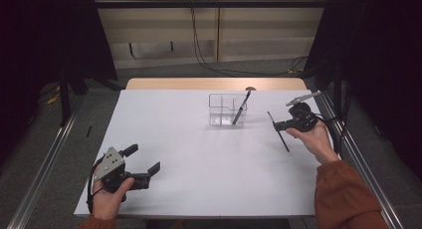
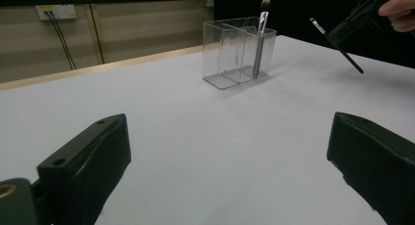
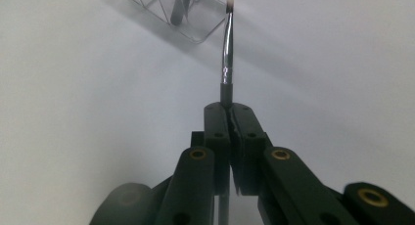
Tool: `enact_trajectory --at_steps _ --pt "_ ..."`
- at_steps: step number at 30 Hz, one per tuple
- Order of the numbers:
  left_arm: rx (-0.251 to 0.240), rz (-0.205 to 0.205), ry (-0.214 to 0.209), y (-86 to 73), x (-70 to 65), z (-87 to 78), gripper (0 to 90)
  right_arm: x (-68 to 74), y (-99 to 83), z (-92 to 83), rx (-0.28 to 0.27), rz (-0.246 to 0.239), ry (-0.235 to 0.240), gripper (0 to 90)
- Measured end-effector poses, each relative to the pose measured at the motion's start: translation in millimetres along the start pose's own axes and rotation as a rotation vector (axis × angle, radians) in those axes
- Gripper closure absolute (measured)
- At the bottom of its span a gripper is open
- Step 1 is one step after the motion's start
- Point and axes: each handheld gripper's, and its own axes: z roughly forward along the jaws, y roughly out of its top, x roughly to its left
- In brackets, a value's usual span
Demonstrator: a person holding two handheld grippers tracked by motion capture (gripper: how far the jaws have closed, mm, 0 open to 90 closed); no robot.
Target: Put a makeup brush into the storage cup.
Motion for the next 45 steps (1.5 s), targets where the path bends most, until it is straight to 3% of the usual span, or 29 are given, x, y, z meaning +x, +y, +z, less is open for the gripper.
enact_trajectory --at_steps 7,17,28,39,45 --pt "0.001 0.000 0.004 -0.2 0.0 -0.2 2.5 -0.2 -9.1 -1.7 -0.071 0.018 0.011 87.1" --pt "0.003 0.003 0.005 -0.2 -0.1 0.0 2.5 1.4 -20.5 -7.4 -0.248 -0.022 0.048 87.1" --pt "0.004 0.005 0.003 0.0 -0.1 -0.1 2.5 4.4 -27.2 -10.8 -0.407 -0.020 0.056 87.1" --pt "0.005 0.011 -0.004 0.2 -0.5 -0.4 2.5 10.6 -27.9 -14.7 -0.505 0.012 0.055 87.1" --pt "0.005 0.009 -0.002 0.1 -0.7 -0.1 2.5 15.5 -23.7 -23.3 -0.558 -0.004 0.055 87.0"
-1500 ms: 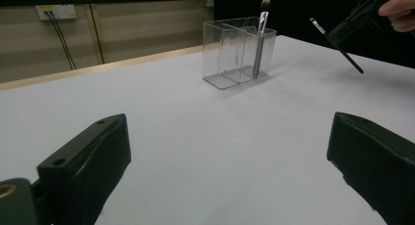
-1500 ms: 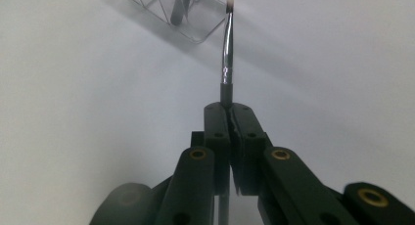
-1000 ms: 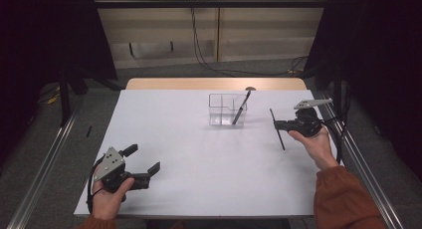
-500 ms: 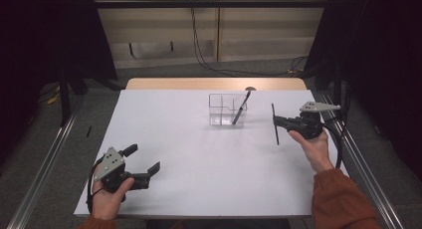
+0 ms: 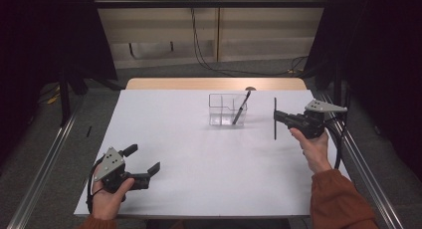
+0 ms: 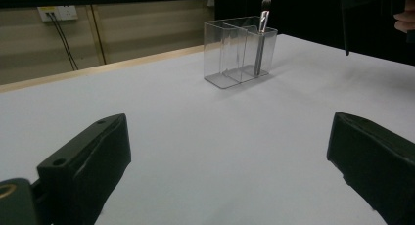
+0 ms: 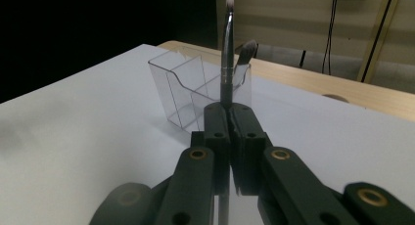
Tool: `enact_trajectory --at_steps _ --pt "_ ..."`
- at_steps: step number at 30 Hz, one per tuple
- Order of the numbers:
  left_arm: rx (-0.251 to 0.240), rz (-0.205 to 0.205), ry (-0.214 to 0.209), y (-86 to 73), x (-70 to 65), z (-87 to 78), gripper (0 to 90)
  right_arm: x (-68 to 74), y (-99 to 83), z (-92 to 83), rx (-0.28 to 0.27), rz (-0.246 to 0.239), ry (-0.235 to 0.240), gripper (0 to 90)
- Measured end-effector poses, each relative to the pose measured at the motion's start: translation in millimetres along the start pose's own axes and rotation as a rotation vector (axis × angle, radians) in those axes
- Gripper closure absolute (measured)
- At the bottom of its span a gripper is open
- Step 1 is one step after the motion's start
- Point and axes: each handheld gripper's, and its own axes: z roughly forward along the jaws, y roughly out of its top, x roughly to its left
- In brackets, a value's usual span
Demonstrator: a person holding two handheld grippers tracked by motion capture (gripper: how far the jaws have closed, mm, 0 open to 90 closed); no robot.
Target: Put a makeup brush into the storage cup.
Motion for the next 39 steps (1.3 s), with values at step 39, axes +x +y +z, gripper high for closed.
enact_trajectory --at_steps 39 --pt "-0.013 -0.004 0.000 0.5 0.6 -1.5 2.5 23.9 62.2 53.5 -0.110 -0.031 0.062 86.9"
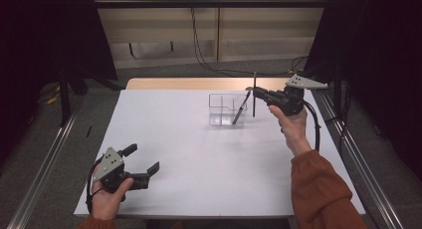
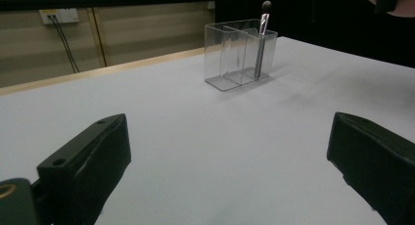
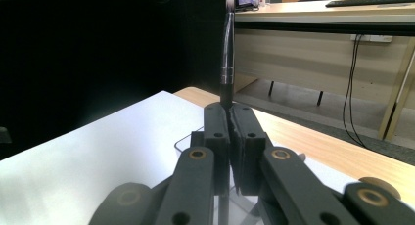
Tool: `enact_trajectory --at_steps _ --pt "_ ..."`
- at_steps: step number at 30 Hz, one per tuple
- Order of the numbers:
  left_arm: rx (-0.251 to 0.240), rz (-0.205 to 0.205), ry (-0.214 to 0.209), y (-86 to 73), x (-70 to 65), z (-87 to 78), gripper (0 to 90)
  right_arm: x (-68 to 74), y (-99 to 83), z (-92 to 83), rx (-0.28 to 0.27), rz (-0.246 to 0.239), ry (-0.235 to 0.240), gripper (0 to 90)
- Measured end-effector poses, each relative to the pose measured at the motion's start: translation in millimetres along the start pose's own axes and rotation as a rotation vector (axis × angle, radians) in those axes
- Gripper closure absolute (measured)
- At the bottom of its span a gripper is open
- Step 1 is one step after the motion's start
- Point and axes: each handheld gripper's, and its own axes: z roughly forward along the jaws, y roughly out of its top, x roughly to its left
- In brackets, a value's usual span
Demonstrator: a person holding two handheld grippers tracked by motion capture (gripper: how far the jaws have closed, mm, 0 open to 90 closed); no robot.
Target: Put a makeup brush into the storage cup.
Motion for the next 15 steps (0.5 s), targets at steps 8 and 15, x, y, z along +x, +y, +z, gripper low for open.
enact_trajectory --at_steps 8,15 --pt "0.004 0.000 -0.003 -0.6 0.5 0.6 2.5 -0.1 8.9 17.6 -0.005 -0.004 -0.010 86.9" --pt "-0.001 0.001 -0.010 0.1 -1.5 1.5 2.5 -2.7 15.6 29.4 -0.009 -0.005 -0.025 86.9"
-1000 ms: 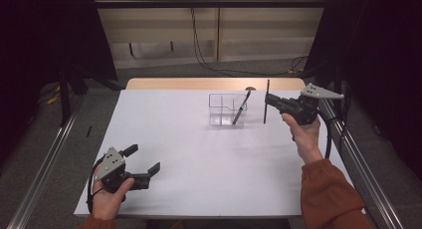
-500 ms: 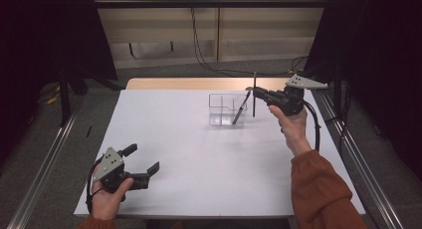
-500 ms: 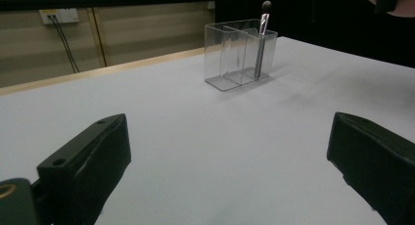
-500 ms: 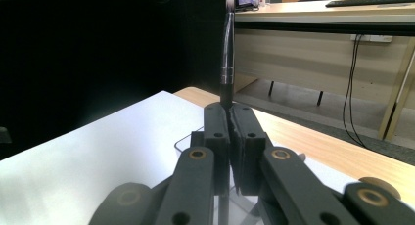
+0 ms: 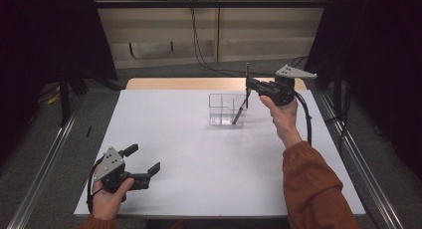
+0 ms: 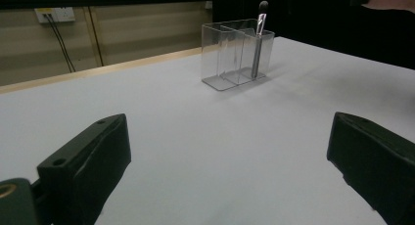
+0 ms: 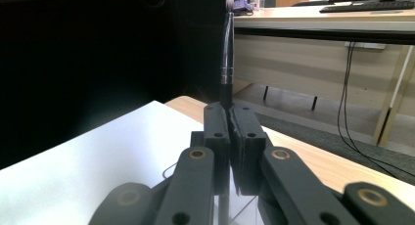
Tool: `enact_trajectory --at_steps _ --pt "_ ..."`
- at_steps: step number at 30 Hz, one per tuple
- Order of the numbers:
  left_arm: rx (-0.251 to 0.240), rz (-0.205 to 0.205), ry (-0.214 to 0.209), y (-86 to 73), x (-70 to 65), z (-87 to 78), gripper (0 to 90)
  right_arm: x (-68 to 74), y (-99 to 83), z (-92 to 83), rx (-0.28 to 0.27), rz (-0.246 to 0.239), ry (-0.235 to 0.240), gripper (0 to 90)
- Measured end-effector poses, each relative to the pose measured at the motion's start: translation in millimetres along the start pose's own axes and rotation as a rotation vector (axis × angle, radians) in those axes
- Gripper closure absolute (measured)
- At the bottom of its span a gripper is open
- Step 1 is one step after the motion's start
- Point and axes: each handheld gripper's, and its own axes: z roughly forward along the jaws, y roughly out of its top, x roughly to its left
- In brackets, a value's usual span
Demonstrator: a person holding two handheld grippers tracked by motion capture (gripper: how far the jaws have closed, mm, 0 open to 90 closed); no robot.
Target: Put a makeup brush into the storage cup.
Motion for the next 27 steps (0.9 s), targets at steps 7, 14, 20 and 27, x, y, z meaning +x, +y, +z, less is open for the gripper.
enact_trajectory --at_steps 7,14,20,27 --pt "-0.007 0.003 -0.002 0.7 -0.5 -1.1 2.5 2.5 -1.6 13.4 0.003 -0.015 -0.016 86.9" --pt "-0.004 -0.001 0.002 0.3 0.8 -1.1 2.5 3.3 -2.3 25.7 0.014 -0.026 -0.028 87.0" --pt "-0.003 -0.001 0.003 0.3 1.0 -1.2 2.5 -1.8 -7.9 32.7 0.023 -0.028 -0.062 87.0" --pt "-0.007 -0.009 0.008 0.2 1.3 -1.8 2.5 -3.0 -12.7 35.1 0.020 -0.023 -0.088 86.9"
